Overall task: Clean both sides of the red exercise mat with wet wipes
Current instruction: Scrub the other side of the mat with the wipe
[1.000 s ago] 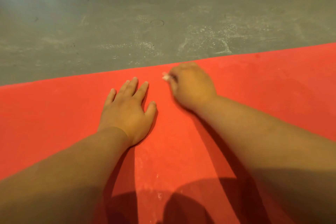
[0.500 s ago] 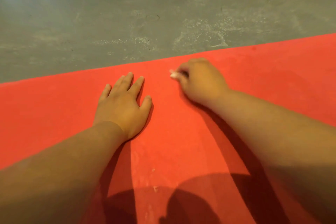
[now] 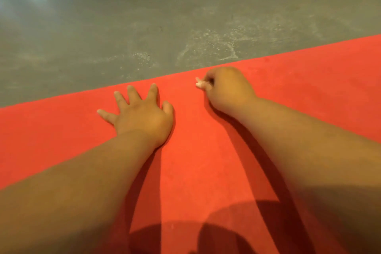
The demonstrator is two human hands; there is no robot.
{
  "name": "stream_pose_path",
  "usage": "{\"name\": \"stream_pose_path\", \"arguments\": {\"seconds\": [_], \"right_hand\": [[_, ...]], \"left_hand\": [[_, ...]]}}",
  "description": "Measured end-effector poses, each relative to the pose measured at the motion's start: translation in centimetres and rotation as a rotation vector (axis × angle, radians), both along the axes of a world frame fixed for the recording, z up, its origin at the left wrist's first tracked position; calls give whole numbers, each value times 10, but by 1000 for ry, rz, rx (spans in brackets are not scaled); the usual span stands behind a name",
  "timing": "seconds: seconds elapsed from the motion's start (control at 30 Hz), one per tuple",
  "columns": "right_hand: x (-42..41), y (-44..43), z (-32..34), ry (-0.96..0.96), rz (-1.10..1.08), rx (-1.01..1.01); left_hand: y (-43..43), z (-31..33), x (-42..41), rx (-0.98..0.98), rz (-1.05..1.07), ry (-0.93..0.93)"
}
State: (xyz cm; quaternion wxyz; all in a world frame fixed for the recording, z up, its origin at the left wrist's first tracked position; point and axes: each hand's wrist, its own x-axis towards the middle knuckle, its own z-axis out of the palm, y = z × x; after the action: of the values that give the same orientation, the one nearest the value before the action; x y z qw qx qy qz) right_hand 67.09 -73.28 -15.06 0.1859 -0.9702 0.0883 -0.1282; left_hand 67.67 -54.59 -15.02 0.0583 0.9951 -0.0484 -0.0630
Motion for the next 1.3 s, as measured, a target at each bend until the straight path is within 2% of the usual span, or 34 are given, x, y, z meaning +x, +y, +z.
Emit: {"name": "stream_pose_path", "arguments": {"seconds": [0.1, 0.17, 0.23, 0.33, 0.4, 0.47, 0.57, 0.63, 0.7, 0.83, 0.9, 0.97, 1.07, 1.13, 1.23, 1.3], "right_hand": [[4, -82, 9, 95, -402, -71], [5, -85, 7, 85, -458, -97], [9, -53, 2, 21, -345, -58], [11, 5, -4, -22, -44, 9], [10, 8, 1, -11, 49, 12], [13, -29, 7, 40, -64, 4], [6, -110, 12, 104, -438, -121], [1, -131, 12, 97, -576, -123], [6, -106, 7, 59, -516, -88], [16, -24, -2, -26, -128, 4], [16, -15, -1, -30, -8, -2], [19, -46, 5, 33, -91, -30], [14, -116, 13, 103, -440, -105], [11, -132, 12, 96, -570, -116], [13, -93, 5, 18, -475, -31], [7, -52, -3, -60, -260, -7]], "left_hand": [[4, -5, 5, -31, -241, -86], [3, -3, 11, -67, -408, -95], [-2, -3, 15, -80, -438, -73], [0, -2, 14, -86, -427, -67], [1, -2, 13, -84, -424, -69], [1, -1, 14, -81, -430, -79], [2, -3, 15, -77, -423, -93], [2, -4, 16, -76, -424, -91], [2, -5, 16, -76, -424, -84], [2, -4, 17, -68, -432, -88], [2, -3, 17, -68, -435, -88], [2, -3, 17, -71, -434, -86], [2, -4, 17, -77, -432, -92], [2, -5, 18, -77, -435, -96], [2, -6, 20, -80, -439, -97], [2, -6, 19, -74, -440, -94]]}}
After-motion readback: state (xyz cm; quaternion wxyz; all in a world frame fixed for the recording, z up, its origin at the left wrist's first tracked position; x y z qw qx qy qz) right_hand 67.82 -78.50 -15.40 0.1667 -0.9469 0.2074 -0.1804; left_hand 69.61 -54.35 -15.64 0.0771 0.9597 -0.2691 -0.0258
